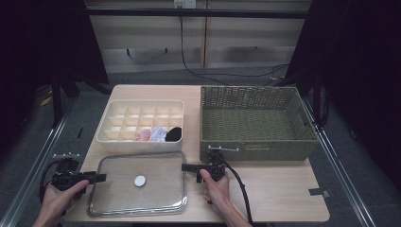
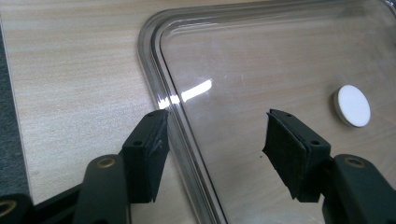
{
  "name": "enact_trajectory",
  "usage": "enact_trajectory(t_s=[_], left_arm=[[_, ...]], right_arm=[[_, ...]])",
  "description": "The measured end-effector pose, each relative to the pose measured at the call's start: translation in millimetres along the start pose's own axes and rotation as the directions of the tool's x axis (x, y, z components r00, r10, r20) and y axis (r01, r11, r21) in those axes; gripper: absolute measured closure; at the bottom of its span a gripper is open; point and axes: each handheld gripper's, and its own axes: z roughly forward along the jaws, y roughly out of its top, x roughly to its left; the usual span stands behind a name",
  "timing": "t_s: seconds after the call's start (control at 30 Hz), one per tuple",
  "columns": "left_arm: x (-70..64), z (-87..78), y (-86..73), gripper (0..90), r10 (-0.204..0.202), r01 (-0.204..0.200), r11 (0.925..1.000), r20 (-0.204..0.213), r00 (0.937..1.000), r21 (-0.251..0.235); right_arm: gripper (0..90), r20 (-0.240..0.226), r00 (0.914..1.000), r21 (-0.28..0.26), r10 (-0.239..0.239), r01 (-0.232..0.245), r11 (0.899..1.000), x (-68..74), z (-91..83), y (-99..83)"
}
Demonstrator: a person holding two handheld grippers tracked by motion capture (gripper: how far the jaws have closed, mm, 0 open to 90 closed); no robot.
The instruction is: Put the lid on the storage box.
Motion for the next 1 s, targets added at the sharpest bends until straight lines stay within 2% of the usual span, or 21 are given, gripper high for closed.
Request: enact_trajectory(t_s=[0.03, 0.1, 0.17, 0.27, 0.4, 0.53, 0.6, 0.7, 0.77, 0.9, 0.93, 0.97, 1.0], left_arm=[[0.0, 0.0, -0.1, 39.6, -0.002, 0.002, 1.0000, 0.000, 1.0000, -0.001], [-0.5, 0.2, -0.6, 39.5, 0.001, -0.001, 1.0000, -0.003, 1.0000, -0.005], [-0.7, 0.1, -0.5, 39.5, 0.005, -0.005, 1.0000, -0.007, 1.0000, -0.003], [-0.7, 0.0, 0.1, 39.5, 0.005, -0.005, 1.0000, -0.006, 1.0000, 0.003], [-1.1, 0.5, -0.4, 39.6, 0.005, -0.005, 1.0000, -0.010, 0.9999, -0.005], [-1.5, 0.5, -0.2, 39.5, 0.008, -0.008, 1.0000, -0.012, 0.9999, -0.002], [-1.2, 0.2, -0.5, 39.5, 0.004, -0.004, 1.0000, -0.007, 1.0000, -0.003], [-2.2, 0.7, -0.5, 39.5, 0.007, -0.007, 1.0000, -0.013, 0.9999, -0.006], [-1.8, 0.3, -0.4, 39.5, 0.016, -0.016, 0.9999, -0.011, 0.9998, 0.002], [-3.3, 0.7, 0.0, 39.6, 0.020, -0.020, 0.9998, -0.017, 0.9996, 0.008], [-3.3, 1.3, -0.2, 40.2, 0.019, -0.019, 0.9998, 0.007, 0.9998, 0.009], [-3.2, 2.8, -0.7, 43.6, 0.018, -0.019, 0.9997, 0.051, 0.9985, 0.014], [-4.6, 5.1, -1.3, 46.7, 0.008, -0.010, 0.9998, 0.095, 0.9954, 0.019]], right_arm=[[64.0, 0.003, 0.9999, 0.005, -0.012, 0.012, 1.000, 0.0, -0.1, 0.2], [64.2, -0.004, 1.0000, 0.003, -0.006, 0.006, 1.000, 0.0, -0.5, -0.2], [63.7, -0.020, 0.9998, -0.016, -0.004, 0.004, 1.000, -0.5, -1.5, -0.6], [62.5, -0.024, 0.9994, -0.039, -0.025, 0.024, 0.999, 2.1, -2.4, -0.9], [64.2, -0.057, 0.9984, -0.040, -0.009, 0.007, 0.999, 0.5, -4.4, -0.2], [61.9, -0.036, 0.9993, -0.001, -0.007, 0.007, 1.000, 0.4, -3.7, -0.9], [62.3, -0.050, 0.9987, 0.003, 0.009, -0.008, 1.000, -2.1, -3.9, -2.3], [61.5, -0.047, 0.9988, 0.017, 0.014, -0.013, 1.000, -3.1, -3.7, -3.6], [62.3, -0.077, 0.9964, 0.025, 0.035, -0.033, 0.999, -6.1, -4.6, -3.8], [62.9, -0.067, 0.9974, 0.056, 0.028, -0.024, 0.998, -6.3, -5.4, -4.1], [65.8, -0.072, 0.9973, 0.060, 0.016, -0.011, 0.998, -6.9, -4.3, -4.5], [66.1, -0.118, 0.9925, 0.086, 0.033, -0.022, 0.996, -6.5, -1.8, -6.0], [67.6, -0.132, 0.9909, 0.087, 0.025, -0.013, 0.996, -4.0, 1.3, -9.0]])
